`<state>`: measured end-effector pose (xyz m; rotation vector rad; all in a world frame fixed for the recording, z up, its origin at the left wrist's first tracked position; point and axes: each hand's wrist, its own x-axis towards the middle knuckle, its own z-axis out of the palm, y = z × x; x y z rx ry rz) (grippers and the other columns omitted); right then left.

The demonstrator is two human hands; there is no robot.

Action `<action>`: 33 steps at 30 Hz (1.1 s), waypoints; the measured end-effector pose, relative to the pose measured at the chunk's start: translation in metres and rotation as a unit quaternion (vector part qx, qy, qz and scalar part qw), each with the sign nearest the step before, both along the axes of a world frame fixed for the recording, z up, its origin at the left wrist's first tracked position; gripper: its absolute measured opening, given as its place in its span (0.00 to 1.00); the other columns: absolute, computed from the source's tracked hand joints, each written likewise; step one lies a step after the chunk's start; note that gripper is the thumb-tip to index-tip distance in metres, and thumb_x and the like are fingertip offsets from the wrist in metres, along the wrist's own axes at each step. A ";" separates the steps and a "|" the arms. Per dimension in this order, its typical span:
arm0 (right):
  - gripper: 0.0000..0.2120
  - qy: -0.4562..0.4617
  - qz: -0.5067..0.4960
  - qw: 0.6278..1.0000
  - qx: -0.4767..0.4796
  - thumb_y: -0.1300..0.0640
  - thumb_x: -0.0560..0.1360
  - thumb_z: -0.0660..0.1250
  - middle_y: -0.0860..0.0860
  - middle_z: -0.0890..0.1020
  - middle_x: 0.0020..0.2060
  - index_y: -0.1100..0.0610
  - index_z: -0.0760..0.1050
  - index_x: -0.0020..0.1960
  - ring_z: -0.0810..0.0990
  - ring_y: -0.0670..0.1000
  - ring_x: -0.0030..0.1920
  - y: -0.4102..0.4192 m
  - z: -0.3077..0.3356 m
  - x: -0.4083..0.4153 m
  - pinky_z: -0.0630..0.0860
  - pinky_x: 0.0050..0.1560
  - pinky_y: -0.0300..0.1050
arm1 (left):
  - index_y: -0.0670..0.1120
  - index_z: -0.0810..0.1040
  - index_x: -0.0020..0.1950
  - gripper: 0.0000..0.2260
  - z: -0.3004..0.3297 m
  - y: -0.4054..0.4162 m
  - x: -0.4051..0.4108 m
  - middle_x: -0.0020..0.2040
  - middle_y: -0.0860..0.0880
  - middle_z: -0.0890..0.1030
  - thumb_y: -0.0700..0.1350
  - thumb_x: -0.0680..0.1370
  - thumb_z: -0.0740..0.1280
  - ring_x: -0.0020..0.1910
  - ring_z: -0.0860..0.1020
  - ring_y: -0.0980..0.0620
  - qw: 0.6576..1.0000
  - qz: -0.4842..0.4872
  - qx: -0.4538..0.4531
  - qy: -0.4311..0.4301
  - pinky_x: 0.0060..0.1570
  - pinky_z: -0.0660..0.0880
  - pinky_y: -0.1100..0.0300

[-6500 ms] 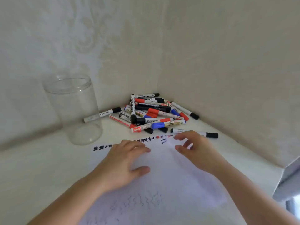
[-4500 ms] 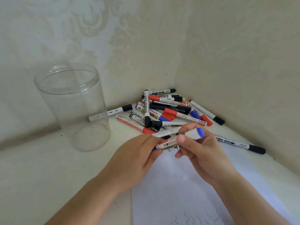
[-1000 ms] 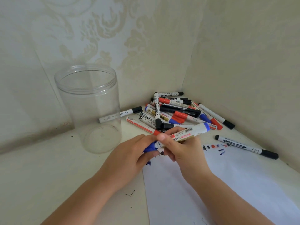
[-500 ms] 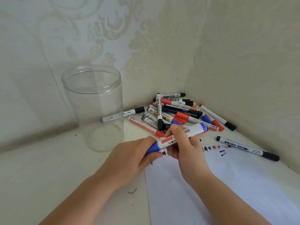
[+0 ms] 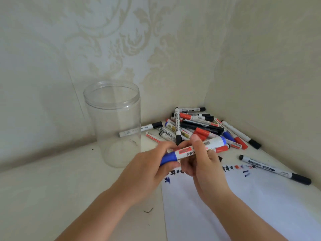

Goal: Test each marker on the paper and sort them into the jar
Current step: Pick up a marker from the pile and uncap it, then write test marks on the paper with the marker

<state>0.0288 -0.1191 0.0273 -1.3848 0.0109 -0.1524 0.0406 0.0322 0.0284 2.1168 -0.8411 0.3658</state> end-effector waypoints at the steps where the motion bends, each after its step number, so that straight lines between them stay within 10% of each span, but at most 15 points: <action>1: 0.18 -0.017 0.012 0.999 -0.027 0.38 0.73 0.60 0.49 0.71 0.22 0.49 0.81 0.41 0.65 0.46 0.25 -0.003 0.003 0.001 0.65 0.27 0.37 | 0.65 0.65 0.49 0.09 0.009 0.003 0.001 0.34 0.61 0.77 0.64 0.73 0.59 0.35 0.75 0.57 0.998 0.029 -0.055 0.001 0.32 0.68 0.66; 4: 0.21 -0.020 -0.030 0.992 -0.119 0.30 0.66 0.63 0.48 0.71 0.24 0.44 0.80 0.46 0.65 0.45 0.25 -0.020 0.008 0.006 0.65 0.28 0.36 | 0.63 0.67 0.45 0.08 0.043 0.022 0.002 0.33 0.61 0.77 0.55 0.71 0.66 0.27 0.71 0.61 0.950 0.122 -0.276 -0.079 0.28 0.66 0.70; 8: 0.03 0.028 -0.116 0.963 -0.240 0.50 0.73 0.69 0.52 0.74 0.28 0.49 0.79 0.43 0.67 0.42 0.24 -0.035 -0.001 0.016 0.64 0.23 0.31 | 0.59 0.69 0.47 0.05 0.087 0.057 0.009 0.39 0.64 0.76 0.52 0.75 0.65 0.33 0.71 0.62 0.874 0.232 -0.341 -0.257 0.36 0.67 0.70; 20: 0.15 -0.004 -0.062 0.845 -0.531 0.67 0.76 0.60 0.49 0.73 0.52 0.56 0.77 0.59 0.71 0.46 0.52 -0.030 -0.004 0.034 0.64 0.50 0.31 | 0.42 0.74 0.40 0.21 0.099 0.050 0.046 0.35 0.46 0.72 0.53 0.79 0.48 0.40 0.70 0.42 0.902 0.363 0.165 -0.167 0.43 0.62 0.50; 24: 0.19 -0.052 -0.032 0.752 -0.656 0.65 0.73 0.62 0.50 0.77 0.57 0.52 0.75 0.61 0.69 0.51 0.58 -0.037 -0.009 0.031 0.65 0.57 0.39 | 0.45 0.79 0.39 0.29 0.095 0.050 0.046 0.35 0.46 0.76 0.55 0.75 0.40 0.40 0.72 0.43 0.895 0.355 0.219 -0.161 0.44 0.62 0.51; 28: 0.17 -0.109 -0.016 0.669 -0.735 0.62 0.76 0.61 0.48 0.77 0.56 0.50 0.74 0.63 0.69 0.52 0.56 -0.036 -0.011 0.028 0.67 0.56 0.43 | 0.44 0.78 0.44 0.13 0.091 0.045 0.035 0.39 0.45 0.77 0.48 0.77 0.57 0.42 0.72 0.42 0.901 0.316 0.089 -0.285 0.44 0.64 0.50; 30: 0.13 -0.197 -0.032 0.681 -0.704 0.63 0.75 0.65 0.50 0.81 0.49 0.54 0.79 0.57 0.73 0.55 0.51 -0.034 -0.005 0.026 0.70 0.50 0.46 | 0.43 0.78 0.46 0.08 0.082 0.031 0.023 0.40 0.45 0.77 0.44 0.76 0.60 0.41 0.71 0.43 0.906 0.242 0.037 -0.345 0.43 0.65 0.50; 33: 0.08 -0.272 -0.107 0.806 -0.514 0.62 0.73 0.68 0.46 0.82 0.42 0.51 0.80 0.49 0.75 0.52 0.46 -0.037 0.009 0.014 0.70 0.48 0.37 | 0.43 0.77 0.49 0.07 0.053 0.004 0.007 0.43 0.46 0.76 0.41 0.76 0.60 0.43 0.72 0.47 0.962 0.073 0.029 -0.263 0.44 0.69 0.53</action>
